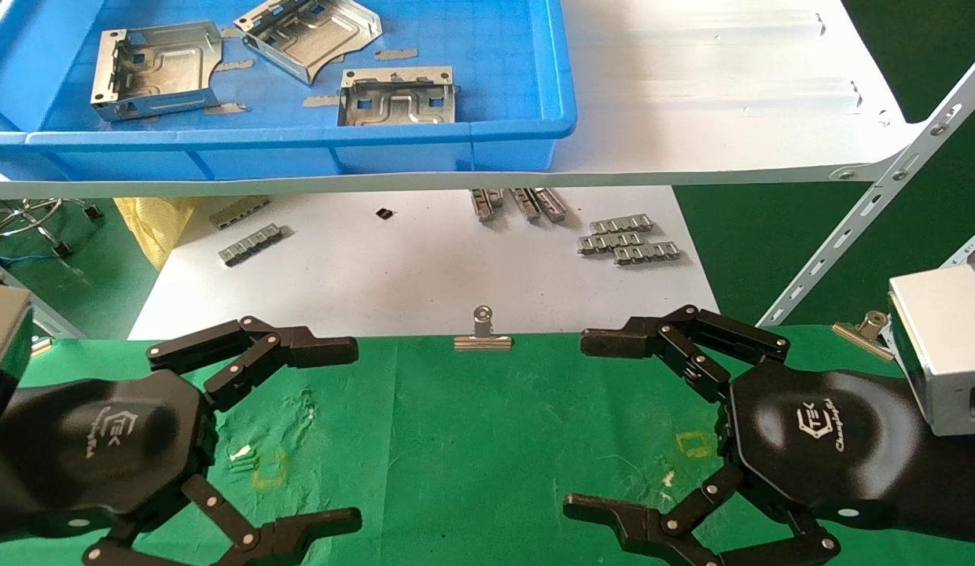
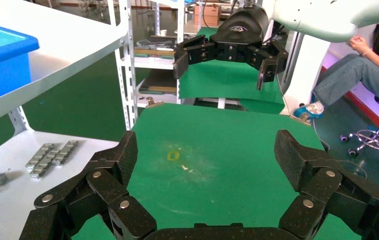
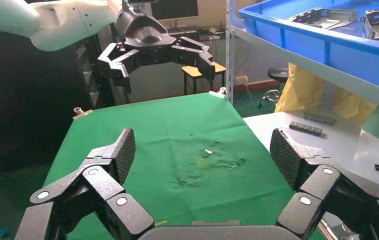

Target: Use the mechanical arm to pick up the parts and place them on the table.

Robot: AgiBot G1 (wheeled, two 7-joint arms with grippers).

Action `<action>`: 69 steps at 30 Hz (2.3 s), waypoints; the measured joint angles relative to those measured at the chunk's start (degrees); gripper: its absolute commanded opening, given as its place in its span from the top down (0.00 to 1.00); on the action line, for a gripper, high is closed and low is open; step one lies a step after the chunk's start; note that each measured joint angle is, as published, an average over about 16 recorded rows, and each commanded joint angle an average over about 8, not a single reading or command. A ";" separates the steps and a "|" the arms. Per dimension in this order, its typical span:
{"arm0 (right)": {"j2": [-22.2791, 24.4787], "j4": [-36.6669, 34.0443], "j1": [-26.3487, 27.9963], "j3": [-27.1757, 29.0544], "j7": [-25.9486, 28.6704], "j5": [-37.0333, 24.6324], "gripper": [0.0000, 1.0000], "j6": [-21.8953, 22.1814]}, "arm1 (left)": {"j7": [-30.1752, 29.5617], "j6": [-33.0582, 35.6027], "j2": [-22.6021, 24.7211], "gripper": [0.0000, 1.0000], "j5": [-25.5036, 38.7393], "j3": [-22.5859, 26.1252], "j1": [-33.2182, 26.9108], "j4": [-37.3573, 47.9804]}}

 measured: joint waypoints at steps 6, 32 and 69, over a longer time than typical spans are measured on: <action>0.00 0.00 0.00 0.00 0.00 0.00 1.00 0.00 | 0.00 0.00 0.00 0.00 0.00 0.00 0.00 0.00; 0.00 0.00 0.00 0.00 0.00 0.00 0.00 0.00 | 0.00 0.00 0.00 0.00 0.00 0.00 0.00 0.00; 0.00 0.00 0.00 0.00 0.00 0.00 1.00 0.00 | 0.00 0.00 0.00 0.00 0.00 0.00 0.00 0.00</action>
